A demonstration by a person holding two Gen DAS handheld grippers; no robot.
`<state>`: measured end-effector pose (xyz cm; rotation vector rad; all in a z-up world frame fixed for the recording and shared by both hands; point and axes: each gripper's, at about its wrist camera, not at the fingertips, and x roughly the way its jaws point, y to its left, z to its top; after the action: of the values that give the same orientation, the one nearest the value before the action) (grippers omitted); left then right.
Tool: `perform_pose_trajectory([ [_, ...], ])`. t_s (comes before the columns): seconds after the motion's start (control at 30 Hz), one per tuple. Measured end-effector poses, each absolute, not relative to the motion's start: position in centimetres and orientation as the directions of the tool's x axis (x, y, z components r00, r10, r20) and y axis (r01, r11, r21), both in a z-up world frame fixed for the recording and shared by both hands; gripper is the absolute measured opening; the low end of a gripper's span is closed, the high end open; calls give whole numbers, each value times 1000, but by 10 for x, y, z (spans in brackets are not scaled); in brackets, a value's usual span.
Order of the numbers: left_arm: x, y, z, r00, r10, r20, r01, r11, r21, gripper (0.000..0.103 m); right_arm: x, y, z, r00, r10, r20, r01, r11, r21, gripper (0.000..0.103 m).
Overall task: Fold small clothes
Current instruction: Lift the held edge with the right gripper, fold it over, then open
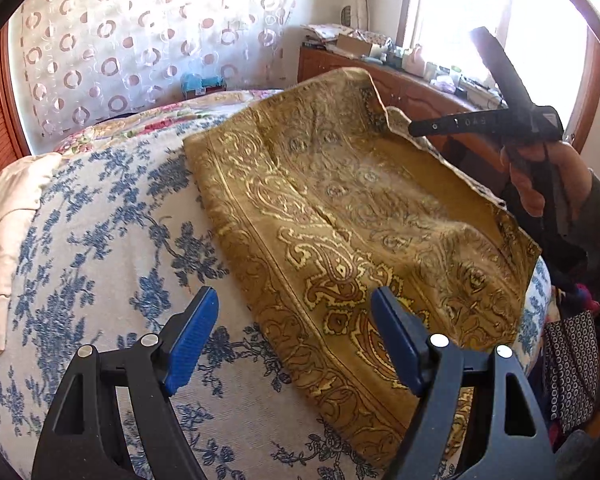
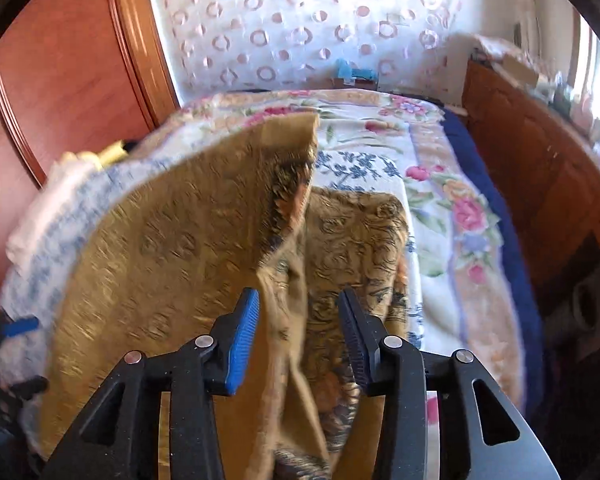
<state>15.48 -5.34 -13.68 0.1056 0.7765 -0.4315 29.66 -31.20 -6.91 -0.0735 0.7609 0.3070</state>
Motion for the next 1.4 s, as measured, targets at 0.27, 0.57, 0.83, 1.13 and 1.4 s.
perform_pose_trajectory([
  [0.27, 157, -51, -136, 635, -340, -694, 398, 914, -83, 80, 357, -309, -67, 635, 344, -691, -278, 937, 211, 43],
  [0.57, 155, -44, -136, 637, -346, -689, 398, 913, -90, 80, 391, -298, -87, 556, 368, -745, -309, 924, 226, 5],
  [0.83, 152, -44, -137, 629, -363, -688, 401, 909, -114, 80, 368, -320, -61, 653, 252, -714, -240, 963, 121, 5],
  [1.13, 148, -49, -141, 620, -353, -700, 405, 909, -100, 80, 351, -328, -77, 692, 151, -706, -164, 985, 50, 35],
  [1.4, 138, -51, -139, 619, -368, -694, 413, 904, -111, 80, 242, -325, -77, 706, 247, -664, -273, 960, 67, 37],
])
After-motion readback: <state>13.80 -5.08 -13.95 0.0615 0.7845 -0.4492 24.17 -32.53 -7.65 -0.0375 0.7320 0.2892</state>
